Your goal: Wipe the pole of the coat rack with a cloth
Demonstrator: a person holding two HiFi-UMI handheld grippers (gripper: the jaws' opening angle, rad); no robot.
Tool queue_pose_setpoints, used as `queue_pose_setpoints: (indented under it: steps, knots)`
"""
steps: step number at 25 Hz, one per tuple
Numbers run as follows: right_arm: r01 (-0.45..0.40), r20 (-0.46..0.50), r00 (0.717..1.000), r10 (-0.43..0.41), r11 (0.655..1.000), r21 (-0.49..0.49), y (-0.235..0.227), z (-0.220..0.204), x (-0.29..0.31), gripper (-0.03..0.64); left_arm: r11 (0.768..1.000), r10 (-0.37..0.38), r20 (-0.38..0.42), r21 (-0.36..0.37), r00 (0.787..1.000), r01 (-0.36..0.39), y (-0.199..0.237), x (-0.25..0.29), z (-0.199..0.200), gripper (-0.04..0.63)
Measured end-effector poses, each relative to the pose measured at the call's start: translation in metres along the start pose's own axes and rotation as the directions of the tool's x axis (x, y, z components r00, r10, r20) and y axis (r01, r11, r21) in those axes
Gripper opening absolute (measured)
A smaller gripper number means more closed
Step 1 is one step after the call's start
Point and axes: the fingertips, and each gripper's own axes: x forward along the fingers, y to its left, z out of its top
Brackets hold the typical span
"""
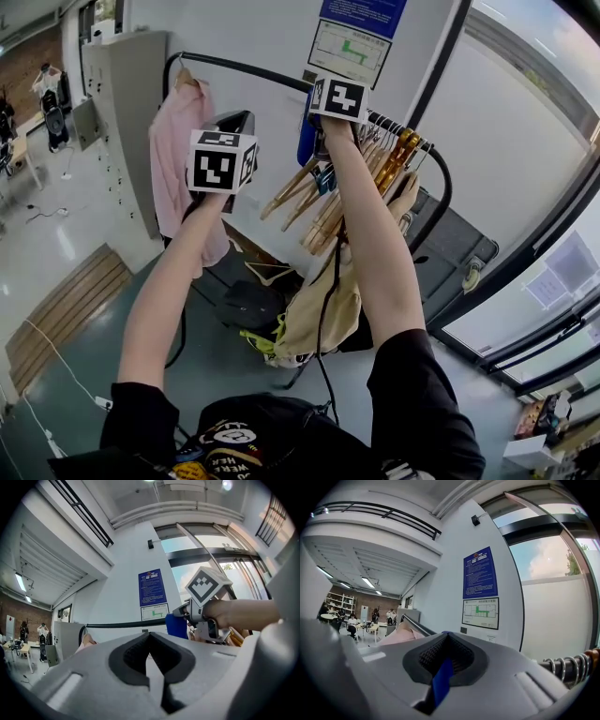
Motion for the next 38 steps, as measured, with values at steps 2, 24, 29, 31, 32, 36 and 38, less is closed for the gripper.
queue_pose_setpoints:
  steps: [2, 24, 29, 31, 32, 36, 38]
  knots:
    - [0.006, -0.005, 1.0, -0.006, 1.0, -0.015, 0.005, -0.001, 0.006, 0.002, 1.0, -0.004, -0.003, 0.004, 1.0, 0.004, 0.001, 0.0, -0.001, 0.002]
    - [-0.064, -0.014, 0.998, 0.064, 0.996, -0.055, 0.114, 0.006, 0.114, 0.002, 0.994, 0.099, -0.053, 0.047, 0.994, -0.097, 0.105, 0.0, -0.029, 0.002]
    - [-0.132, -0.007, 0.991, 0.131, 0.99, -0.056, 0.16, 0.009, 0.161, 0.002, 0.988, 0.145, -0.06, 0.056, 0.988, -0.141, 0.134, 0.017, -0.033, 0.002]
    - [-0.153, -0.013, 0.988, 0.152, 0.986, -0.062, 0.178, 0.009, 0.177, 0.002, 0.985, 0.164, -0.062, 0.058, 0.984, -0.16, 0.147, 0.023, -0.035, 0.002]
    - [-0.161, -0.017, 0.987, 0.16, 0.985, -0.063, 0.187, 0.009, 0.184, 0.002, 0.984, 0.173, -0.063, 0.057, 0.983, -0.169, 0.154, 0.026, -0.036, 0.002]
    - [-0.187, -0.033, 0.982, 0.186, 0.981, -0.05, 0.214, 0.005, 0.208, 0.002, 0.982, 0.188, -0.068, 0.042, 0.98, -0.186, 0.174, 0.037, -0.041, 0.002]
    - [-0.184, -0.04, 0.982, 0.183, 0.982, -0.044, 0.222, 0.003, 0.217, 0.002, 0.983, 0.183, -0.072, 0.042, 0.98, -0.181, 0.18, 0.041, -0.045, 0.002]
